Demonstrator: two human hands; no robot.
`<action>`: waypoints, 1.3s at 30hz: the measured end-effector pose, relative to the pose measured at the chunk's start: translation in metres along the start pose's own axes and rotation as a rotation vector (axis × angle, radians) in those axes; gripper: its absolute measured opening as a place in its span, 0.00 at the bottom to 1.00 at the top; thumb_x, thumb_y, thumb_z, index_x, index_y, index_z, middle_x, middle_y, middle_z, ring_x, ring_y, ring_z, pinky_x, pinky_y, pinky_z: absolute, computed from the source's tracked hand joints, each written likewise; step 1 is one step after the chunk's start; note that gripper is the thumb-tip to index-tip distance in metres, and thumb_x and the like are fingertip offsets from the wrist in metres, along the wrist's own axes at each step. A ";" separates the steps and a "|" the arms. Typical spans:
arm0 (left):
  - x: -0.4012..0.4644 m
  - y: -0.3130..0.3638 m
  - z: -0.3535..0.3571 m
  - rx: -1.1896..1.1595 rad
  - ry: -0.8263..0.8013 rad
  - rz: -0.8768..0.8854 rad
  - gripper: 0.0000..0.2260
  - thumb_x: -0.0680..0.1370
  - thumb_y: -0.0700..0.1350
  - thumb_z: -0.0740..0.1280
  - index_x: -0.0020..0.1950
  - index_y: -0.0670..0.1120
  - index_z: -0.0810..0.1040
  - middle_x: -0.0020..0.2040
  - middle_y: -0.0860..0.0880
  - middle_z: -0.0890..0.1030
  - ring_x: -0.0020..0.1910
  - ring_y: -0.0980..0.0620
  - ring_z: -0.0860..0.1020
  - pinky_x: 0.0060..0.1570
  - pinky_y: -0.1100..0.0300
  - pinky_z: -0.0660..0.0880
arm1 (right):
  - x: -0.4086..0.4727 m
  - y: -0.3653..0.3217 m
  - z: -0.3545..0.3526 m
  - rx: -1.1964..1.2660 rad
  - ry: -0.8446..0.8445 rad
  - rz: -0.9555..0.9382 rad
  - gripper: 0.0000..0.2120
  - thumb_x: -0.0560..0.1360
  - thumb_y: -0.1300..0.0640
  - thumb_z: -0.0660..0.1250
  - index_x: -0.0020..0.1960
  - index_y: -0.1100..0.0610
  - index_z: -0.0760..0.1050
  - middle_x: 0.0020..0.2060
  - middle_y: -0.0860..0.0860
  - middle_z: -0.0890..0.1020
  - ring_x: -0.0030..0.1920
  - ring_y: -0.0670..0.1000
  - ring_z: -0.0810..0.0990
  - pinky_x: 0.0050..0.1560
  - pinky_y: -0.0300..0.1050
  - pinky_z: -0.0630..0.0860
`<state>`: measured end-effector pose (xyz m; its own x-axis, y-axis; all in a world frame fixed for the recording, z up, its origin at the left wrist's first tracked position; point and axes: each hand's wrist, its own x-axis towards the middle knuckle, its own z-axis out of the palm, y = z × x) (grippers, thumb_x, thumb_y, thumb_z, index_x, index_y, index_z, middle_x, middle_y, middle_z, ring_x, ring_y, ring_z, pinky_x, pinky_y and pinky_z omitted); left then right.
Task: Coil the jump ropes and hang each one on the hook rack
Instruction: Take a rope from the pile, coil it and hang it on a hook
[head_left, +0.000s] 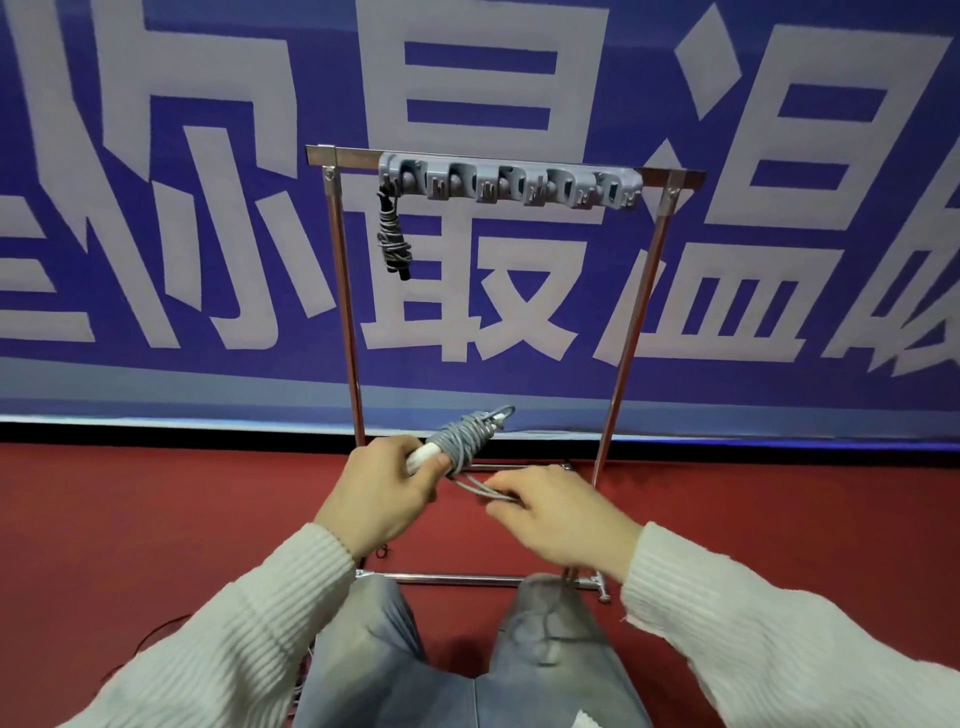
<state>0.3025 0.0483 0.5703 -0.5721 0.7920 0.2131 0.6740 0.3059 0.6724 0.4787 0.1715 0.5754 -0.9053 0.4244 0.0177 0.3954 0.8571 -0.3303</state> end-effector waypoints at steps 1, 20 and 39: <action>0.002 -0.002 0.003 0.039 0.049 0.006 0.12 0.80 0.52 0.68 0.40 0.47 0.79 0.31 0.53 0.81 0.32 0.56 0.78 0.33 0.63 0.69 | -0.004 -0.001 -0.007 -0.103 0.003 -0.017 0.11 0.81 0.45 0.60 0.51 0.50 0.77 0.40 0.50 0.83 0.47 0.58 0.81 0.46 0.52 0.76; -0.023 0.016 -0.008 -0.928 -0.301 0.080 0.11 0.79 0.47 0.65 0.44 0.40 0.78 0.35 0.42 0.78 0.28 0.52 0.69 0.28 0.65 0.66 | -0.020 -0.005 -0.002 0.700 -0.147 -0.056 0.11 0.85 0.50 0.60 0.51 0.44 0.81 0.34 0.48 0.74 0.32 0.47 0.71 0.34 0.47 0.69; -0.035 0.023 -0.025 -0.926 -0.573 0.190 0.14 0.81 0.46 0.66 0.50 0.34 0.77 0.37 0.42 0.79 0.28 0.54 0.71 0.31 0.65 0.70 | -0.021 0.001 -0.011 1.119 -0.286 -0.024 0.08 0.79 0.54 0.63 0.46 0.52 0.80 0.28 0.46 0.67 0.24 0.42 0.63 0.30 0.35 0.72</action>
<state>0.3267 0.0148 0.5959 -0.0338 0.9849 0.1697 -0.0193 -0.1704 0.9852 0.4996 0.1671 0.5854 -0.9692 0.2079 -0.1320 0.1484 0.0654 -0.9868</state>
